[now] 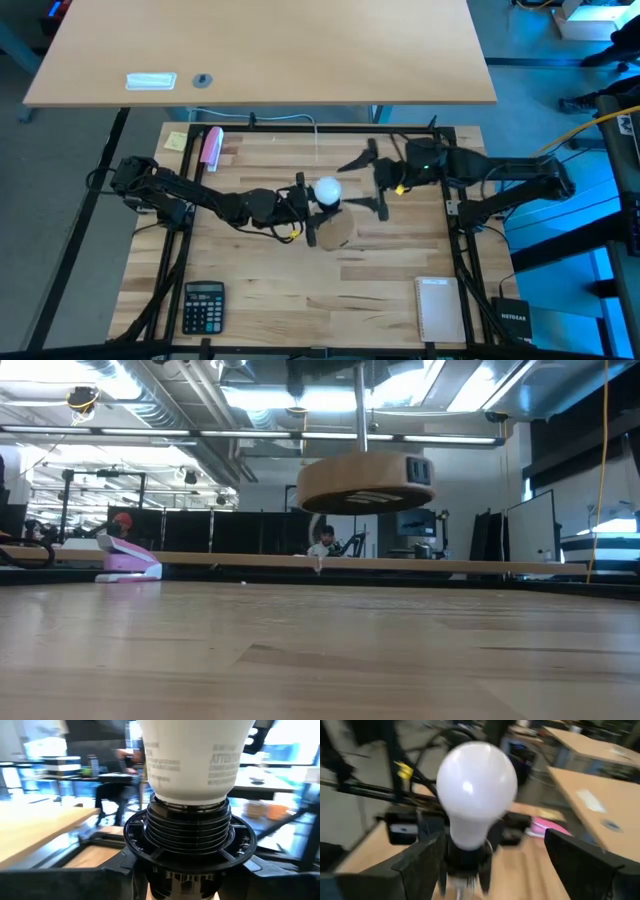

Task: Screw lightbulb
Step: Remove the white lightbulb from the brown lamp

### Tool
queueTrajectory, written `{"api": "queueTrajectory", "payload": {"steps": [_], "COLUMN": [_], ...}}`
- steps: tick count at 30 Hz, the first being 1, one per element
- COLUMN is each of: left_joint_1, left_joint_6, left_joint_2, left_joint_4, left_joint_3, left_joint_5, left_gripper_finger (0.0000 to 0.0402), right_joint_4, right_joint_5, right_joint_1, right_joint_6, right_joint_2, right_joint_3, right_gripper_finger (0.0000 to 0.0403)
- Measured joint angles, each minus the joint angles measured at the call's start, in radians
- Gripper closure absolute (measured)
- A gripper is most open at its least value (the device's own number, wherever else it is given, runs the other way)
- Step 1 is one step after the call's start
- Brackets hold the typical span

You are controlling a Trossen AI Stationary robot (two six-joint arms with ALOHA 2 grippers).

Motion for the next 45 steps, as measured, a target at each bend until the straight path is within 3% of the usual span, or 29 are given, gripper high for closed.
{"api": "queueTrajectory", "payload": {"steps": [3, 8, 26, 33, 37, 45], "left_joint_1": [0.0, 0.002, 0.0, 0.001, 0.001, 0.001], "left_joint_6": [-0.001, -0.001, 0.012, 0.02, 0.02, 0.016], "left_joint_2": [0.0, 0.0, 0.0, -0.001, -0.001, -0.001], "left_joint_4": [-0.002, -0.005, -0.002, -0.004, -0.005, -0.007], "left_joint_3": [0.0, 0.0, 0.001, 0.002, 0.002, 0.002], "left_joint_5": [-0.095, -0.169, -0.172, -0.172, -0.172, -0.172], "left_gripper_finger": [0.0249, 0.0249, 0.0249, 0.0249, 0.0249, 0.0249], "right_joint_4": [-0.06, -0.028, 0.033, 0.027, 0.055, 0.062], "right_joint_5": [0.071, 0.069, 0.098, 0.113, 0.167, 0.165], "right_joint_1": [0.0, 0.0, 0.0, 0.0, 0.0, 0.0], "right_joint_6": [0.014, 0.116, 0.101, 0.095, 0.075, 0.073], "right_joint_2": [-0.036, -0.032, 0.001, 0.013, 0.017, 0.018], "right_joint_3": [0.0, 0.0, -0.001, -0.002, -0.002, -0.002], "right_gripper_finger": [0.0059, 0.0059, 0.0057, 0.0007, 0.0022, 0.0026]}}
